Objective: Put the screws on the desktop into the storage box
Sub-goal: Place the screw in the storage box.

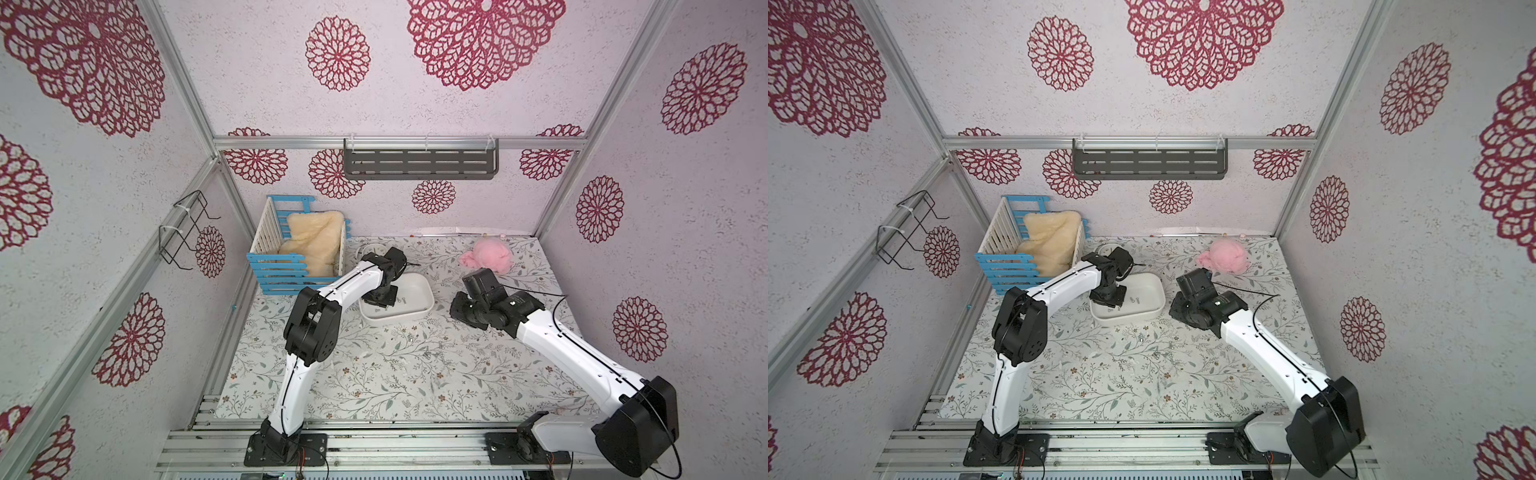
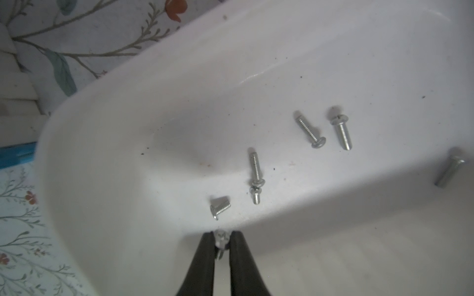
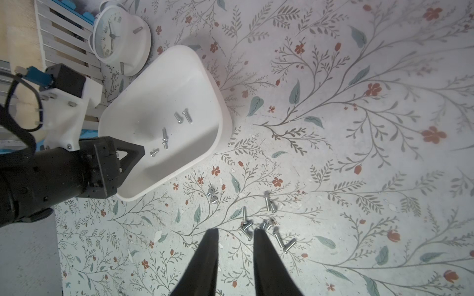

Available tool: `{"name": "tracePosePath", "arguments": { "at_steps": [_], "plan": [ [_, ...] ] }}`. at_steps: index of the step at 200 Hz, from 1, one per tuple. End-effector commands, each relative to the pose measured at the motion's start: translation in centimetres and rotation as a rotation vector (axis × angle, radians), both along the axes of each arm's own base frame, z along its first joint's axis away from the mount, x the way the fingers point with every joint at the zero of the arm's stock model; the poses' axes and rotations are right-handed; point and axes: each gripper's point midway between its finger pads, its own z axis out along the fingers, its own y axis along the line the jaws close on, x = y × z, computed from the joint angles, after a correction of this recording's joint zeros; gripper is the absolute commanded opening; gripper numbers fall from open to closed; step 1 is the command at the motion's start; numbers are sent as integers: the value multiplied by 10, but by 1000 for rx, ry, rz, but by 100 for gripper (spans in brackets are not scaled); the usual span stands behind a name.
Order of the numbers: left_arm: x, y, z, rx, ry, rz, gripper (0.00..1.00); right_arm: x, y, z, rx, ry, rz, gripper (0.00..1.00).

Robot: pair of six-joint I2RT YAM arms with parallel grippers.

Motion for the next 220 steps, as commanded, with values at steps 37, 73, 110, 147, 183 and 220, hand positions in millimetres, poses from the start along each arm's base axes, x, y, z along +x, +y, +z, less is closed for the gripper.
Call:
{"name": "tracePosePath", "arguments": {
  "at_steps": [37,73,110,147,183,220],
  "plan": [
    [1,5,8,16,-7,-6,28,2,2,13,15,-44,8,28],
    [3,6,44,-16,-68,-1,29,1,4,11,15,-37,13,28],
    [-3,11,104,-82,-172,18,32,0,11,0,11,-6,33,29],
    [-26,27,159,-145,-264,53,38,-2,22,-16,-1,32,51,29],
    [-58,45,171,-178,-269,83,42,-4,24,-25,-19,51,48,30],
    [-88,65,162,-180,-250,131,46,-8,25,-44,-33,92,41,31]
  ]
}}
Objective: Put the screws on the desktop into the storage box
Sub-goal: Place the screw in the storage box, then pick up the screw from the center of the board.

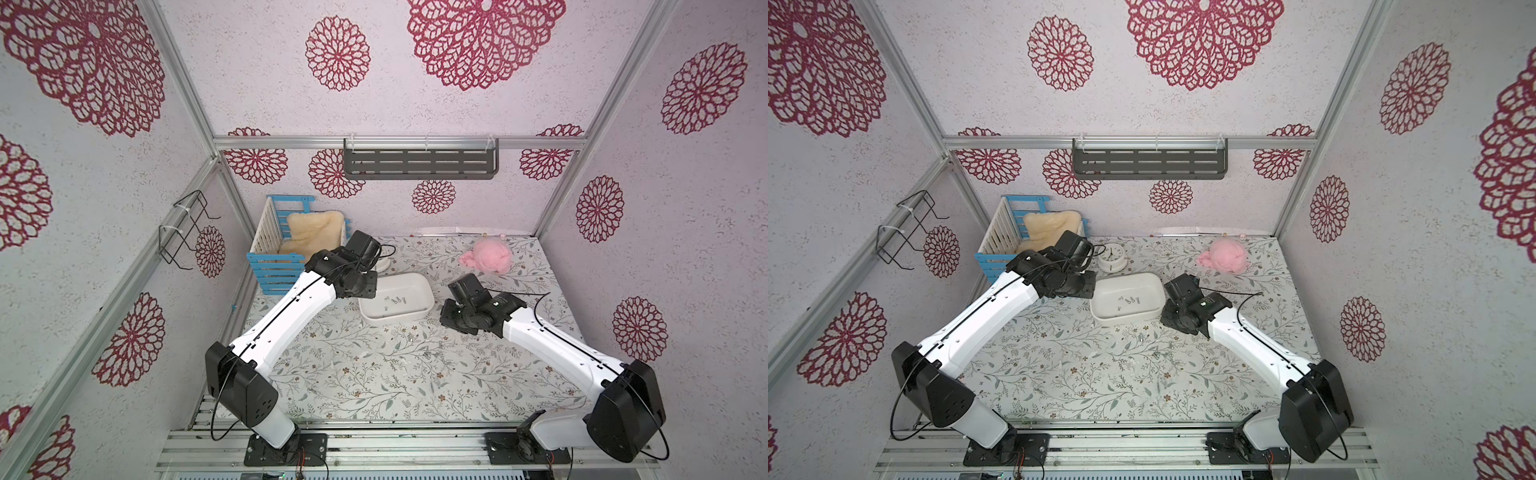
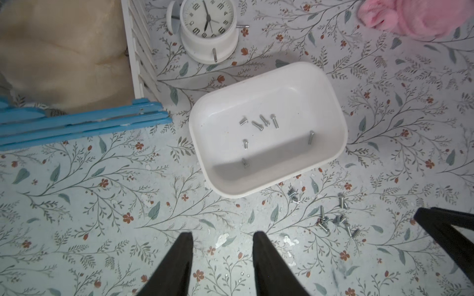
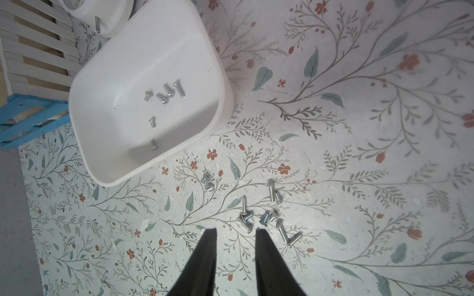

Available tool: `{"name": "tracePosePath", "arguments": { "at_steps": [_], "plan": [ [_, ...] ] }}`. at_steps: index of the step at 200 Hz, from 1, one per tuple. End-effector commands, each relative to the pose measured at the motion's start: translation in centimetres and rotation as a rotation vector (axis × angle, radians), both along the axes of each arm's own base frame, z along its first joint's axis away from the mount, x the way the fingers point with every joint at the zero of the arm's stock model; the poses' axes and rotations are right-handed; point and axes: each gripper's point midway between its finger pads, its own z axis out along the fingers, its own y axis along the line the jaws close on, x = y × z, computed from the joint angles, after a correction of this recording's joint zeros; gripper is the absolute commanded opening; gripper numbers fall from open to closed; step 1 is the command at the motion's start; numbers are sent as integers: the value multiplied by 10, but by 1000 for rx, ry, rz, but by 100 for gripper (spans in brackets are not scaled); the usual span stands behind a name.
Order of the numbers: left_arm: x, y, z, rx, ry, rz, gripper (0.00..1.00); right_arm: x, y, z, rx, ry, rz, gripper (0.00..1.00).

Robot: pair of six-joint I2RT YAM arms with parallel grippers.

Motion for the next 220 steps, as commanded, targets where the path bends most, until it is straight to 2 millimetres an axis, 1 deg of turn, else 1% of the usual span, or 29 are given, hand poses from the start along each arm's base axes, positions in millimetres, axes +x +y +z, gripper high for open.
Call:
{"name": "tracePosePath", "arguments": {
  "at_steps": [1,19,41,92,128,162,220],
  "plan": [
    [-16,13,-8,-10,24,48,46,1,2,-10,0,9,-21,31],
    [-26,19,-16,-19,32,70,46,0,4,-16,-1,19,-19,31],
    [-36,27,-18,-33,24,101,47,-1,4,-24,-5,32,-17,31],
    [-53,37,-26,-57,26,139,49,0,6,-41,-16,57,-12,31],
    [-62,44,-31,-61,30,160,50,5,9,-51,-24,71,-7,32],
    [-70,49,-37,-66,38,174,51,9,12,-61,-37,90,0,35],
    [-80,54,-44,-72,54,185,52,13,11,-76,-58,119,-4,36]
  ]
}}
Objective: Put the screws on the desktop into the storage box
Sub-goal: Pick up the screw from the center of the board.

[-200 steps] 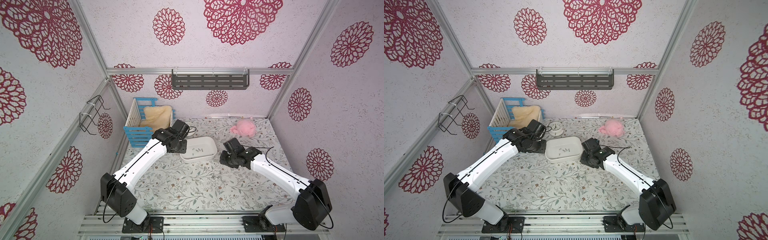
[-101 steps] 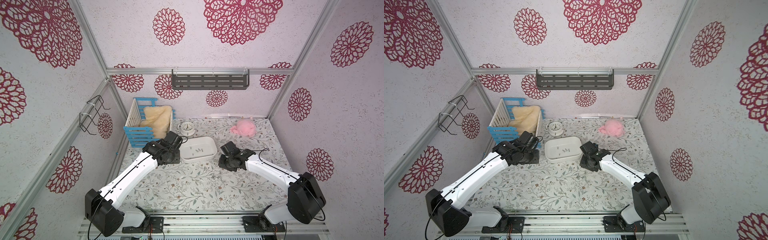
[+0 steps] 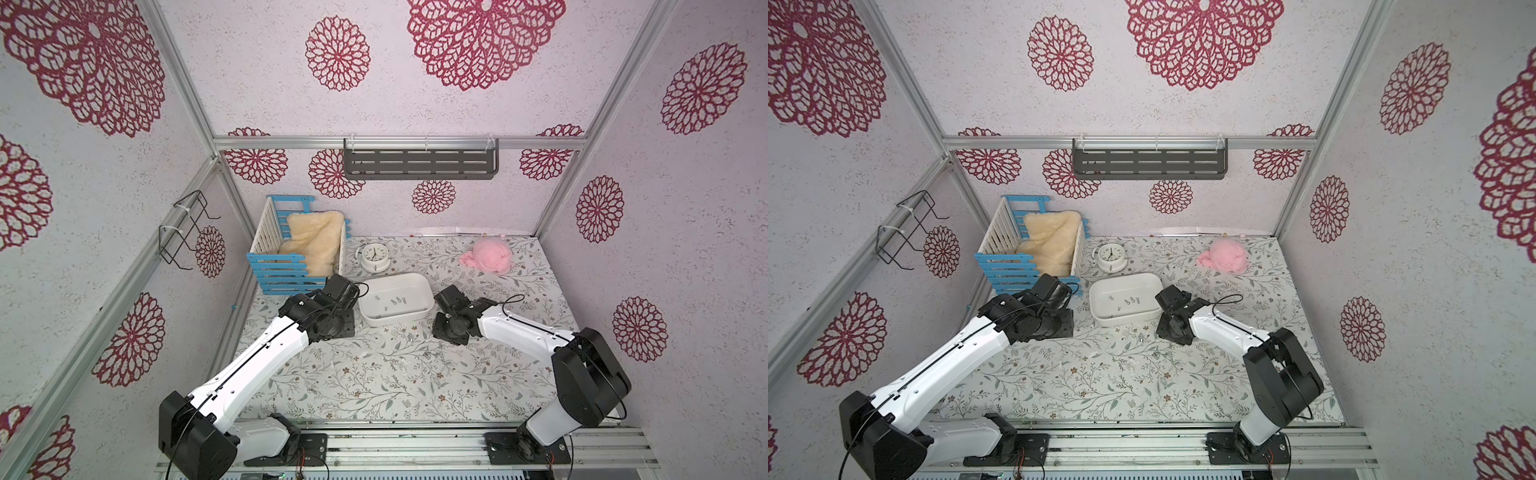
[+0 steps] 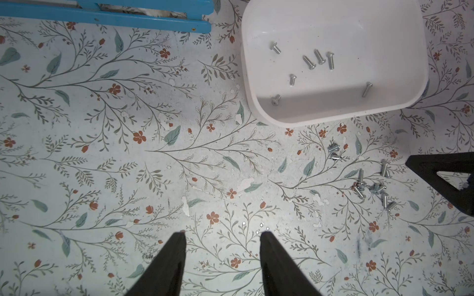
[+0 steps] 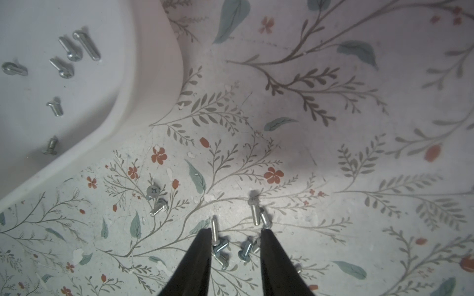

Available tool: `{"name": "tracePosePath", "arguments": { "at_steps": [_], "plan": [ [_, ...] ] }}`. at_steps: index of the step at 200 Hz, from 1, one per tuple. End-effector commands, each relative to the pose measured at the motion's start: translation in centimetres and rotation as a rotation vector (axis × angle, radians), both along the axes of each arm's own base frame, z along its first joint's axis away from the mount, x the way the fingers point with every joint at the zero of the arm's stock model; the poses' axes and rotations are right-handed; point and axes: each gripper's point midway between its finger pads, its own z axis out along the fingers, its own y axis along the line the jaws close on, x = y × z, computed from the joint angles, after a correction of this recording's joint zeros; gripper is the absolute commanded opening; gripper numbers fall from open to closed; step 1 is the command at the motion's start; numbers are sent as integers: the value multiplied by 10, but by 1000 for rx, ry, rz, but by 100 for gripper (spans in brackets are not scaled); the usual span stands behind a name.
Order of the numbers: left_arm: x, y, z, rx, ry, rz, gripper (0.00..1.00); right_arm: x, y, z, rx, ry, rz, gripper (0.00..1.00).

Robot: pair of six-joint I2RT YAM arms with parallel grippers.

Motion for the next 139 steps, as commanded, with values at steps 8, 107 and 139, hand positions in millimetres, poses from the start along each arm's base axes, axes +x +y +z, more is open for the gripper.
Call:
{"name": "tracePosePath", "arguments": {
  "at_steps": [8,107,139],
  "plan": [
    [-2,3,1,-16,-13,18,53,13,3,5,8,-31,-5,36],
    [-2,0,-2,-25,5,19,53,11,-1,-18,-26,30,-1,35],
    [-2,0,-3,-23,7,18,53,10,-1,-22,-23,39,1,35]
  ]
}}
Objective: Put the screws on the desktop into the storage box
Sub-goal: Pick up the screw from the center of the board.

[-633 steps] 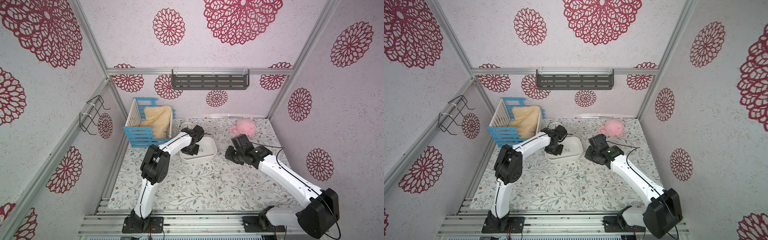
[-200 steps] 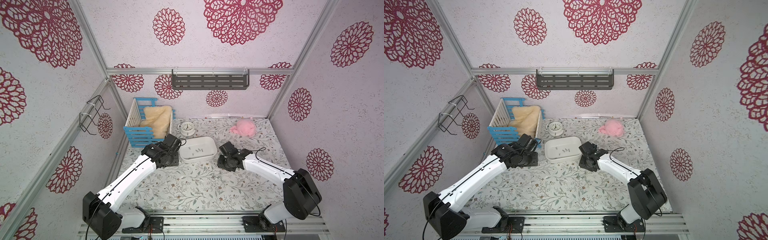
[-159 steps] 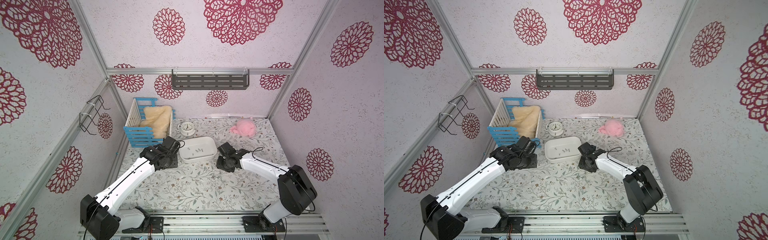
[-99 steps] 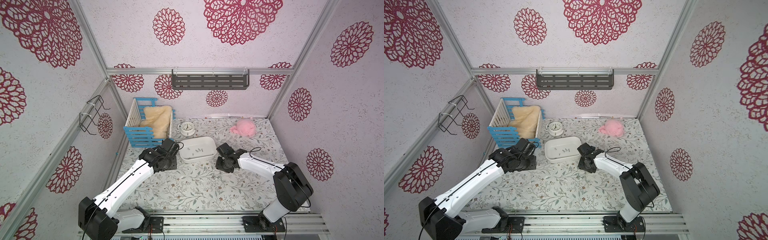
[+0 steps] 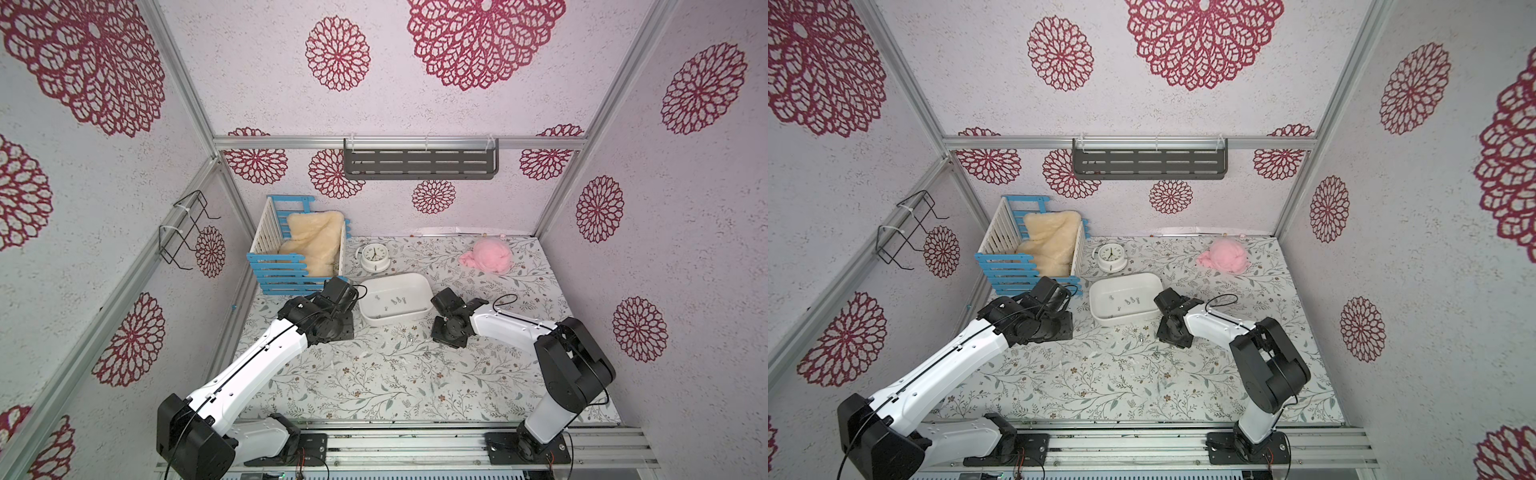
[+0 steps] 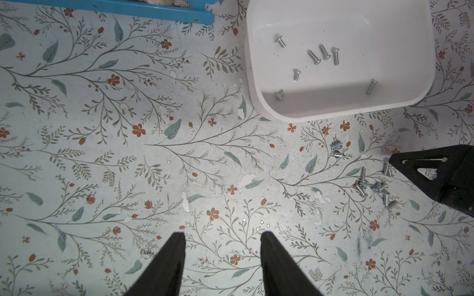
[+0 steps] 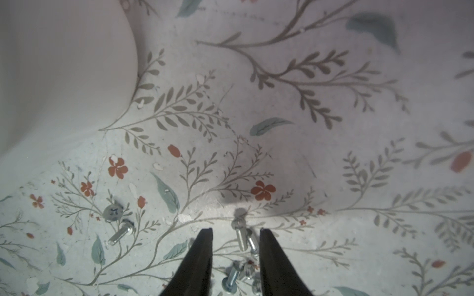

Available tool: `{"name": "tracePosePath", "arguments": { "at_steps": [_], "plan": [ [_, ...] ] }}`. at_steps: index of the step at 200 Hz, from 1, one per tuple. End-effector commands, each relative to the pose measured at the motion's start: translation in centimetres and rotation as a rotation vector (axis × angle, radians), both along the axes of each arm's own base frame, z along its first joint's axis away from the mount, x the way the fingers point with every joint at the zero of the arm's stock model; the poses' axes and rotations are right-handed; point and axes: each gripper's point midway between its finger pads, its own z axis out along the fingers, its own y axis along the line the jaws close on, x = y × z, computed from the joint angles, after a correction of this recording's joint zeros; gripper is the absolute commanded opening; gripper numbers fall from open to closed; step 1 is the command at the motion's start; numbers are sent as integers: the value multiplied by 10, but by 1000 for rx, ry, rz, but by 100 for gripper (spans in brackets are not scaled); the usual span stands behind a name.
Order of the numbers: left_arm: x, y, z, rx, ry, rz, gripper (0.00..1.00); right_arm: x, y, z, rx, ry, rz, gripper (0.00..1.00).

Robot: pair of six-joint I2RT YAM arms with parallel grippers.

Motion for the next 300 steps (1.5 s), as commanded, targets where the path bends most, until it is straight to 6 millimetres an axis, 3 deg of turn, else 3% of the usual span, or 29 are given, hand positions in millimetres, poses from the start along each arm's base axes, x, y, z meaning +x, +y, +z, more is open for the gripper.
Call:
{"name": "tracePosePath", "arguments": {
  "at_steps": [1,96,300],
  "plan": [
    [2,-1,1,-14,-5,6,53,10,6,7,23,-28,7,35],
    [0,1,-1,-11,-4,11,53,17,11,4,22,-22,20,34],
    [-1,2,-3,-12,-1,14,53,8,5,-12,-14,32,18,29]
  ]
}}
